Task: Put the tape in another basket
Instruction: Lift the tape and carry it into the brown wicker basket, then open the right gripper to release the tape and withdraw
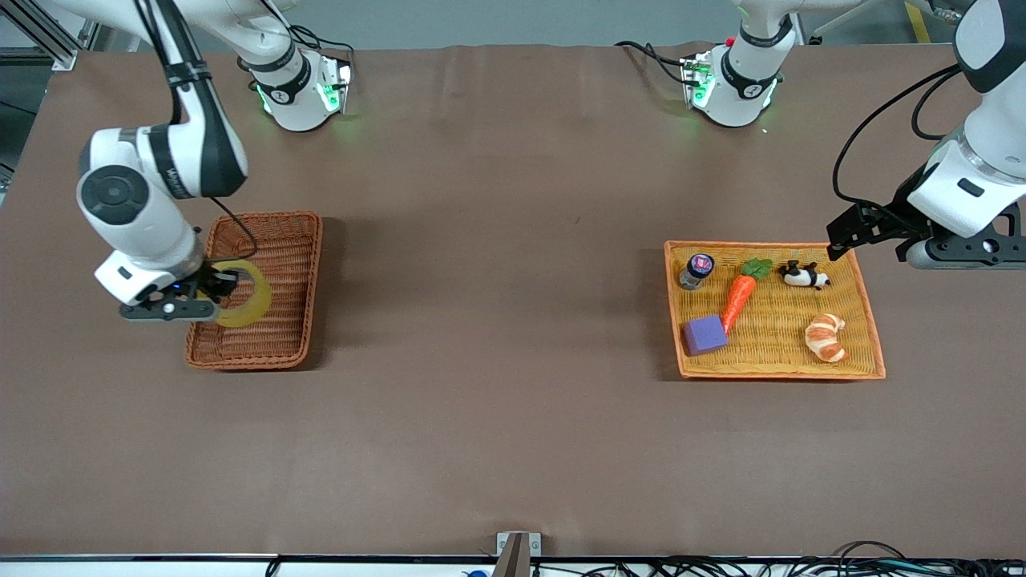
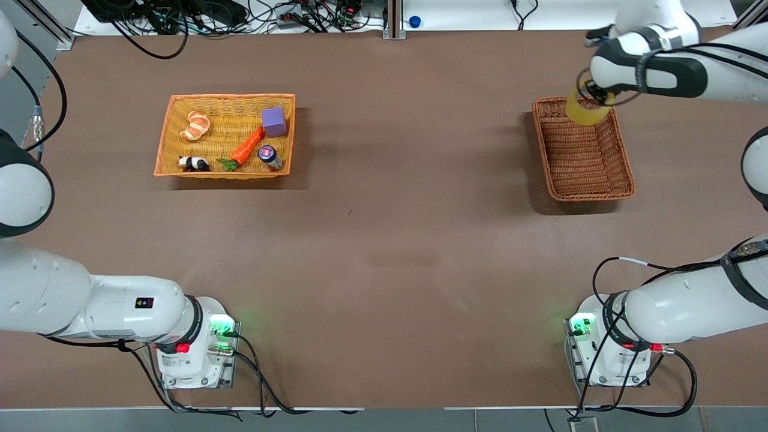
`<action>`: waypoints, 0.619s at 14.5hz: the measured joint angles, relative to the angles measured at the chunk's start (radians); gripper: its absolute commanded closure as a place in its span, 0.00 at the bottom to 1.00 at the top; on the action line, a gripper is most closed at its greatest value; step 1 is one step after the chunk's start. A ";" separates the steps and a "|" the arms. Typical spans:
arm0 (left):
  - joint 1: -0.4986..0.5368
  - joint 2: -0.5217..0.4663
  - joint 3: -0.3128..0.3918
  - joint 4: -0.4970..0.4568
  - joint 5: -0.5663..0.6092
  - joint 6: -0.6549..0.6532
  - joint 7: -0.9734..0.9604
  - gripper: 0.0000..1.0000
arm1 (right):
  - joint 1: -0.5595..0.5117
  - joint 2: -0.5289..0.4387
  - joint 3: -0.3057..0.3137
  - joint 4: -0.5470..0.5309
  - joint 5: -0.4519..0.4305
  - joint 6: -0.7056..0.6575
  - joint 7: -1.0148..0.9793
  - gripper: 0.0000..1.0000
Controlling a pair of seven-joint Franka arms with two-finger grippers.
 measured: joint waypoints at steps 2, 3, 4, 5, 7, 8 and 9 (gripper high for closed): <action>0.000 0.000 0.000 0.000 0.000 0.000 0.000 0.00 | -0.001 -0.003 -0.038 -0.066 0.021 0.070 -0.030 0.99; 0.000 0.000 0.000 0.000 0.000 0.000 0.000 0.00 | 0.000 -0.002 -0.041 -0.098 0.026 0.109 -0.032 0.99; 0.000 0.000 0.000 0.000 0.000 0.000 0.000 0.00 | 0.000 -0.002 -0.041 -0.129 0.030 0.149 -0.032 0.98; 0.000 0.000 0.000 0.000 0.000 0.000 -0.001 0.00 | 0.000 0.000 -0.041 -0.158 0.035 0.183 -0.032 0.97; 0.001 0.000 0.001 0.000 0.000 -0.001 -0.001 0.00 | 0.000 0.010 -0.041 -0.209 0.038 0.236 -0.032 0.94; 0.001 0.000 0.001 0.000 0.000 -0.001 -0.001 0.02 | 0.000 0.019 -0.041 -0.226 0.039 0.255 -0.032 0.92; 0.001 0.000 0.002 0.000 0.000 -0.001 0.000 0.02 | 0.001 0.032 -0.041 -0.237 0.039 0.273 -0.032 0.90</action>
